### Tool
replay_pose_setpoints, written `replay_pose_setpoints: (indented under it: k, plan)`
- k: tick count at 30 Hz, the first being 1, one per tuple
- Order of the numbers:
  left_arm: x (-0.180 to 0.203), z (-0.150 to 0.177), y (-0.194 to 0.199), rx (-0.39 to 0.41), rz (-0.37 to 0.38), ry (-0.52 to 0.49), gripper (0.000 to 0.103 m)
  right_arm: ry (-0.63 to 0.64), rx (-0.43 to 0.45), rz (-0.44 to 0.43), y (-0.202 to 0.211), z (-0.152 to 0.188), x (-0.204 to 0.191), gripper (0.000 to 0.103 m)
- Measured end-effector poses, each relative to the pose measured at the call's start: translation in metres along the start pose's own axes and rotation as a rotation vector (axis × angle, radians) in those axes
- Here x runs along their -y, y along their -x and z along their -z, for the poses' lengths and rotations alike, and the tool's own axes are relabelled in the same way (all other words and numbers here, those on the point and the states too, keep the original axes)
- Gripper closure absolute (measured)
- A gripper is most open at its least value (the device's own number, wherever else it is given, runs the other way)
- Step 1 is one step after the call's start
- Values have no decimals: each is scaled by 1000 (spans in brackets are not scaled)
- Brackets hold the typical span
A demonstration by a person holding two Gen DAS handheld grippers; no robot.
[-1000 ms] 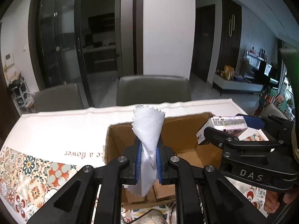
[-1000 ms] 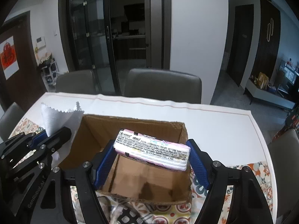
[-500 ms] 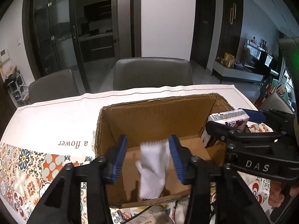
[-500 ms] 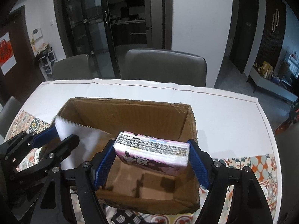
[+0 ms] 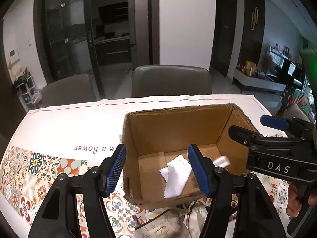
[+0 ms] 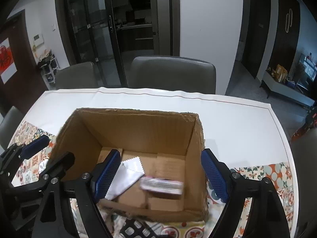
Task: Organize soft objects
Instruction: 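Withdraw both tools from the box back over the remaining items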
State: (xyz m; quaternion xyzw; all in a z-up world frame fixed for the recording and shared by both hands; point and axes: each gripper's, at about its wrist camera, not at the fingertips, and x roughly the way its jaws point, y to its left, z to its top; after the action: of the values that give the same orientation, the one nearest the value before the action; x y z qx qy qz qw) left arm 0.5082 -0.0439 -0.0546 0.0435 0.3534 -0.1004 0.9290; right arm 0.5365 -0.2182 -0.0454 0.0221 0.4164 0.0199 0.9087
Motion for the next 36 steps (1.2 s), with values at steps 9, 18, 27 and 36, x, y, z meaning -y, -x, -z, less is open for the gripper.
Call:
replay_pose_setpoints:
  k: [9, 18, 27, 36]
  plan:
    - [-2, 8, 46, 72, -39, 3, 31, 4, 59, -11, 40, 7, -7, 19]
    - [-9, 17, 86, 110, -65, 33, 25, 20, 122, 6, 83, 17, -19, 19]
    - [-11, 32, 122, 124, -79, 55, 25, 41, 179, 20, 119, 35, -30, 19]
    - [-10, 53, 141, 88, -78, 85, 25, 38, 188, 0, 141, 56, -31, 19]
